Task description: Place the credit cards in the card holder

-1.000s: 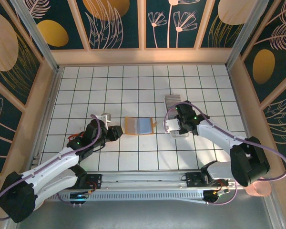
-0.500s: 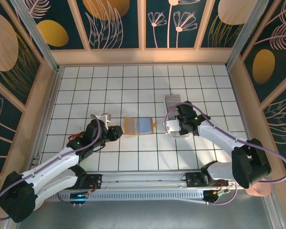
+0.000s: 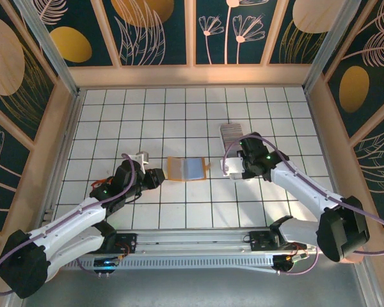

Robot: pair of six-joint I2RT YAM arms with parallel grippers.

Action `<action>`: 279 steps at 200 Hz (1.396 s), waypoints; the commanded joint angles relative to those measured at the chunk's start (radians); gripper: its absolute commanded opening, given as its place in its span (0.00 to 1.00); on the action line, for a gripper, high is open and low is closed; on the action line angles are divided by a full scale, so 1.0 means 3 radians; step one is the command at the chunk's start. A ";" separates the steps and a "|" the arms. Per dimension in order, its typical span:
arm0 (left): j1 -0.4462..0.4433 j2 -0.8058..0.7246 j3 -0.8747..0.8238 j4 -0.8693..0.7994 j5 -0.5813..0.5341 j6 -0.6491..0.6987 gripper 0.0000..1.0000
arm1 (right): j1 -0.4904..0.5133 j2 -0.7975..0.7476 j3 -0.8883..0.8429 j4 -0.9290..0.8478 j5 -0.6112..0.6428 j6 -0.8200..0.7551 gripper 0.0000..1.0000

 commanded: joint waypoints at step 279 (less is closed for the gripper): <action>0.0014 0.0300 0.0903 -0.0444 -0.0217 -0.0083 0.17 | 0.0353 -0.0438 0.0560 0.0910 0.0014 0.5907 0.00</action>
